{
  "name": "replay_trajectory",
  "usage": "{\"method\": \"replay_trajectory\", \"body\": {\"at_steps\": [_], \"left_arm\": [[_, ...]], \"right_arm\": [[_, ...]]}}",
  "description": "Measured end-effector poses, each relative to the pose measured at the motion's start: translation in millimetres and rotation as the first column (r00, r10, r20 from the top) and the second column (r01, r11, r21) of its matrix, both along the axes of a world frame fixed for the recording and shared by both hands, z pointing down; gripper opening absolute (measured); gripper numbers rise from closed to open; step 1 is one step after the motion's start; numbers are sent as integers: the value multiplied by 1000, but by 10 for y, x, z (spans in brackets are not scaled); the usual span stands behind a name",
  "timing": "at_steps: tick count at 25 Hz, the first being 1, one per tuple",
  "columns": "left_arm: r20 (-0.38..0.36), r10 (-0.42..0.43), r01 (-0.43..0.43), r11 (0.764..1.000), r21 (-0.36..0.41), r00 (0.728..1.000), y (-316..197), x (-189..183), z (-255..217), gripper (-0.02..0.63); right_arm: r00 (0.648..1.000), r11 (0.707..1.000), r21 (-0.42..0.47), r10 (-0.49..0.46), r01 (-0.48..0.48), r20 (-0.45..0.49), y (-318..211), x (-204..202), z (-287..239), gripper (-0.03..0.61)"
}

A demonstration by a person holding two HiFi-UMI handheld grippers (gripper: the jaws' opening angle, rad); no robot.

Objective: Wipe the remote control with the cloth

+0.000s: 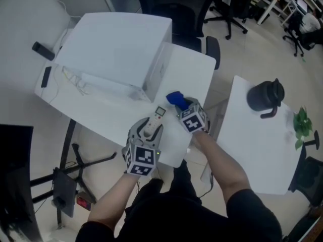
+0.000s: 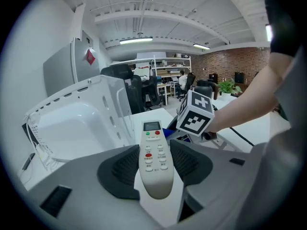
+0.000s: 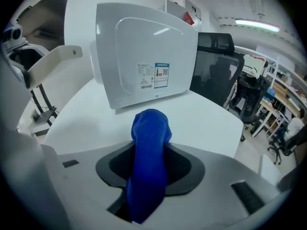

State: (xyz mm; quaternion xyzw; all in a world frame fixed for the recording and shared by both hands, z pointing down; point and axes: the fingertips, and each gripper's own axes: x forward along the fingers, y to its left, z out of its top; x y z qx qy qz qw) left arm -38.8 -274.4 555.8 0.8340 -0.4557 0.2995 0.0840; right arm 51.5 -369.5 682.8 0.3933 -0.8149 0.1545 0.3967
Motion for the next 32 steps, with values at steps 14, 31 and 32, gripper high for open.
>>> {"method": "replay_trajectory", "body": {"at_steps": [14, 31, 32], "left_arm": [[22, 74, -76, 985, 157, 997, 914, -714, -577, 202], [306, 122, -222, 923, 315, 944, 2089, -546, -1108, 202], [315, 122, -226, 921, 316, 941, 2139, -484, -1112, 201]], "right_arm": [[981, 964, 263, -4, -47, 192, 1373, -635, -1826, 138], [868, 875, 314, -445, 368, 222, 3393, -1405, -2864, 135], [858, 867, 300, -468, 398, 214, 3463, -1395, -2832, 135]]}}
